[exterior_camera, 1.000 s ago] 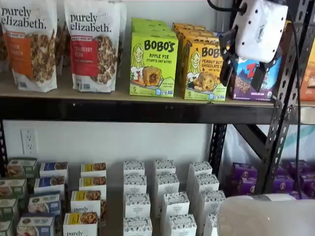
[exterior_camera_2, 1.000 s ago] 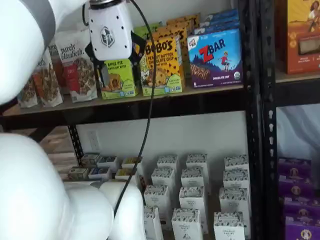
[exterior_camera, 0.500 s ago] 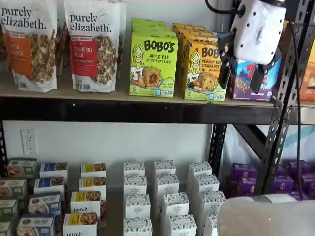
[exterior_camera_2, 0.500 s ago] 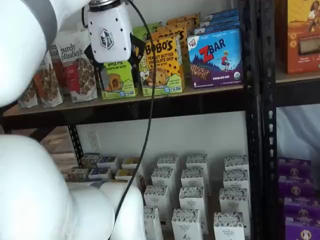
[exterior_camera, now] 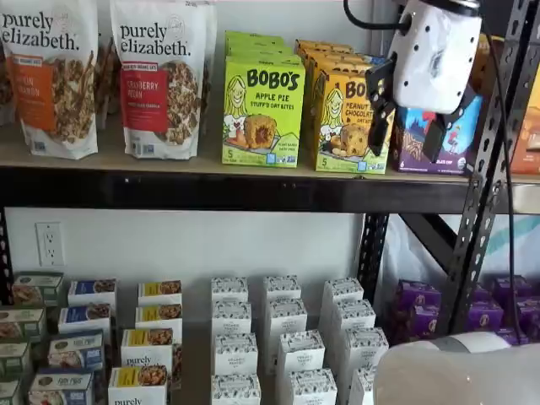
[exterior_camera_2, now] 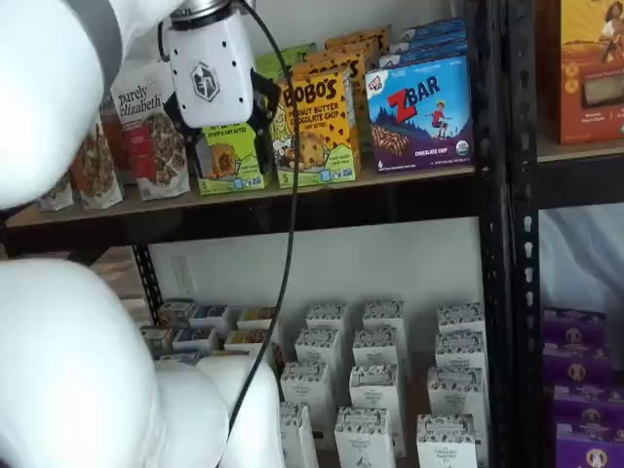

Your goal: Pick the green box on the top shelf, the fourth from the left

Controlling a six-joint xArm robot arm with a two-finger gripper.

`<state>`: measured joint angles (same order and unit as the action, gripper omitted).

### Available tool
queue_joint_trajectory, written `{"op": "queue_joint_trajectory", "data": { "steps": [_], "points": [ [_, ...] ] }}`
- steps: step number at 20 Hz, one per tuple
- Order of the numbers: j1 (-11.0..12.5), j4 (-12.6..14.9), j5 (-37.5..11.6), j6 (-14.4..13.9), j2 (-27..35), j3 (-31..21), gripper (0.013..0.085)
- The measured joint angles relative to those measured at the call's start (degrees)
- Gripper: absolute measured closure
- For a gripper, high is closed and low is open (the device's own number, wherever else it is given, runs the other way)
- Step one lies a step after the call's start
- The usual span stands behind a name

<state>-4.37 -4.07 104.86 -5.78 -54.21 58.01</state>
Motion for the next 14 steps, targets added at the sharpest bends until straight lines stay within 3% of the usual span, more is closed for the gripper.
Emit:
{"op": "queue_joint_trajectory", "data": {
  "steps": [14],
  "points": [
    [-4.1, 1.5, -4.3, -3.5, 3.2, 0.7, 0.013]
  ]
}}
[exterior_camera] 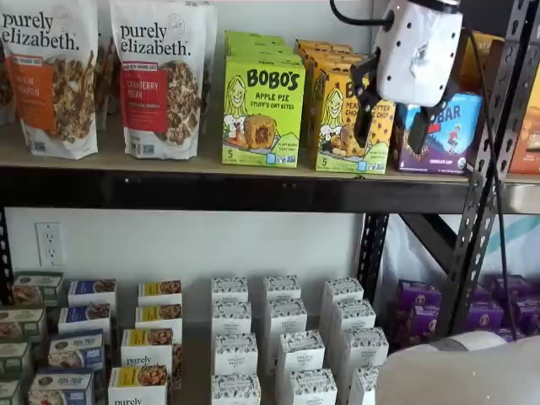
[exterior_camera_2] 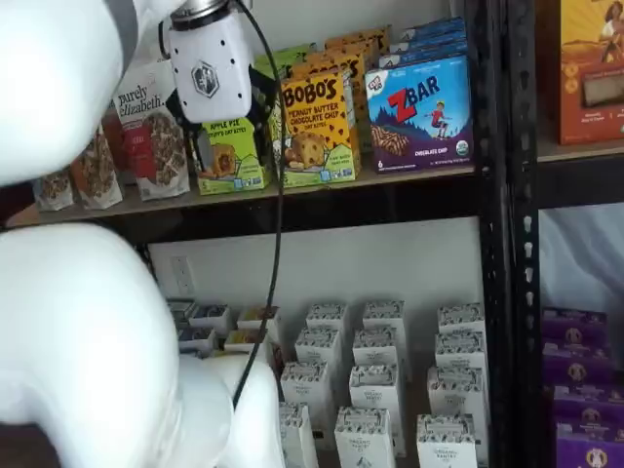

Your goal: Pick the green box on the top shelf, the fourth from the left

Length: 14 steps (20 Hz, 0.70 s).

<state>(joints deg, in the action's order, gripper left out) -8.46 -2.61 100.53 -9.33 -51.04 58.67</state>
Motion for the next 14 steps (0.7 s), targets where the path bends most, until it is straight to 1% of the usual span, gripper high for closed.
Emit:
{"op": "queue_joint_trajectory", "data": {
  "steps": [2, 7, 14],
  "points": [
    [-0.6, 0.0, -0.9, -0.6, 0.7, 0.2, 0.013],
    [-2.7, 0.9, -2.5, -2.4, 2.5, 1.2, 0.013],
    [-5.4, 2.2, -3.3, -4.9, 5.9, 3.2, 0.013]
  ]
}}
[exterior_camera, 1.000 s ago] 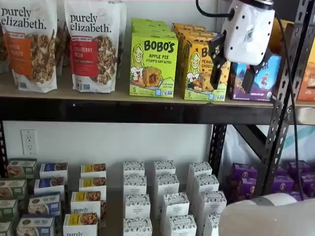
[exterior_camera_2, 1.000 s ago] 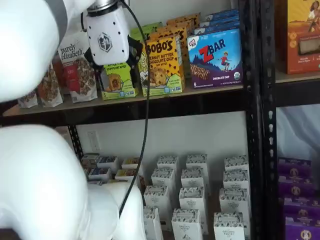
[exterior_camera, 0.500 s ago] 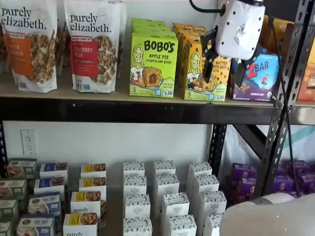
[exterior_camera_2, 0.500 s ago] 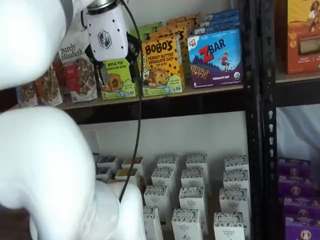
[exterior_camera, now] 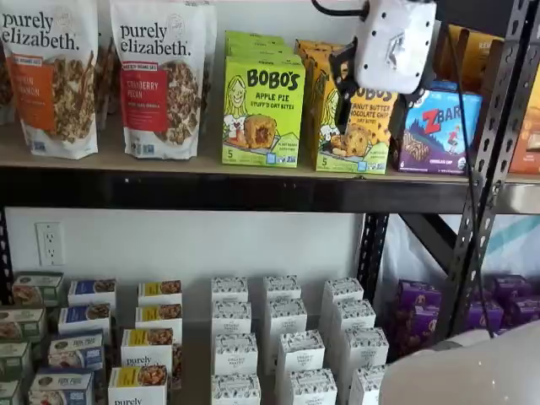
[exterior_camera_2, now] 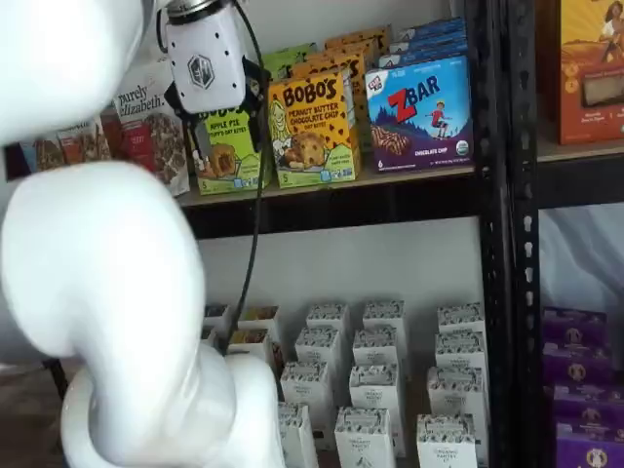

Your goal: Pick the green box on the top shelf, the fourth from the left

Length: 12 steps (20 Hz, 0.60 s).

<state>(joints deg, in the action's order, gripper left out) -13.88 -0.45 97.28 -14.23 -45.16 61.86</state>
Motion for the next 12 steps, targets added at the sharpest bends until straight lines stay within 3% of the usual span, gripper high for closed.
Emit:
{"op": "queue_joint_trajectory", "data": {
  "steps": [12],
  "points": [
    [-1.3, 2.0, -5.6, -1.2, 7.9, 3.3, 0.013]
  ]
}}
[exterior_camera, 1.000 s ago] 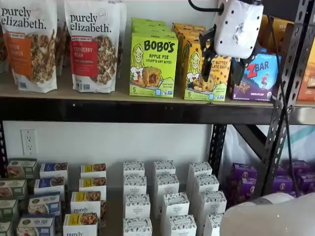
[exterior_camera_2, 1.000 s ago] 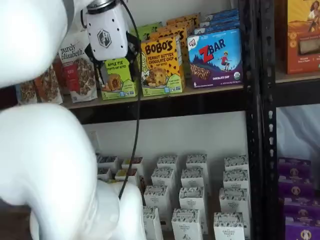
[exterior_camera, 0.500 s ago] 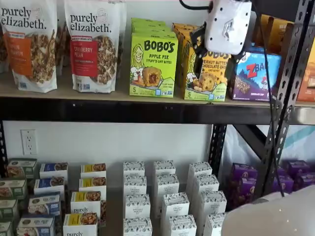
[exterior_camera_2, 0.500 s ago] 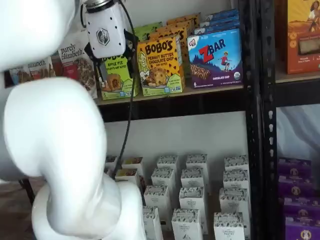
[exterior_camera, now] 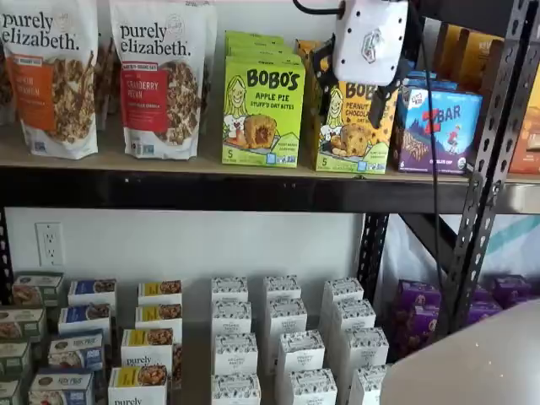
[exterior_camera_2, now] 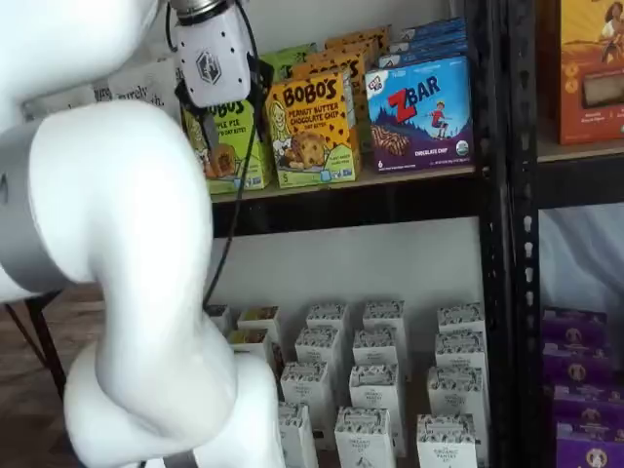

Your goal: Pick the green box on the top shelf, the fourth from the left

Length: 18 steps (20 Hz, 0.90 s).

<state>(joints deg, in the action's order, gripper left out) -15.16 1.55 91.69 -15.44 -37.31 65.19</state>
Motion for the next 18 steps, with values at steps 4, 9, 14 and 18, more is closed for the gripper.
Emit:
{"op": "queue_joint_trajectory", "data": {
  "steps": [4, 9, 14, 18],
  "points": [
    [0.3, 0.7, -1.4, 0.3, 3.3, 2.4, 0.013],
    [0.9, -0.7, -3.8, 0.9, 5.2, 3.5, 0.013],
    [0.4, -0.5, -5.1, 0.4, 6.1, 4.6, 0.013],
    [-0.5, 0.2, -5.5, -0.4, 6.7, 5.6, 0.013]
  ]
}}
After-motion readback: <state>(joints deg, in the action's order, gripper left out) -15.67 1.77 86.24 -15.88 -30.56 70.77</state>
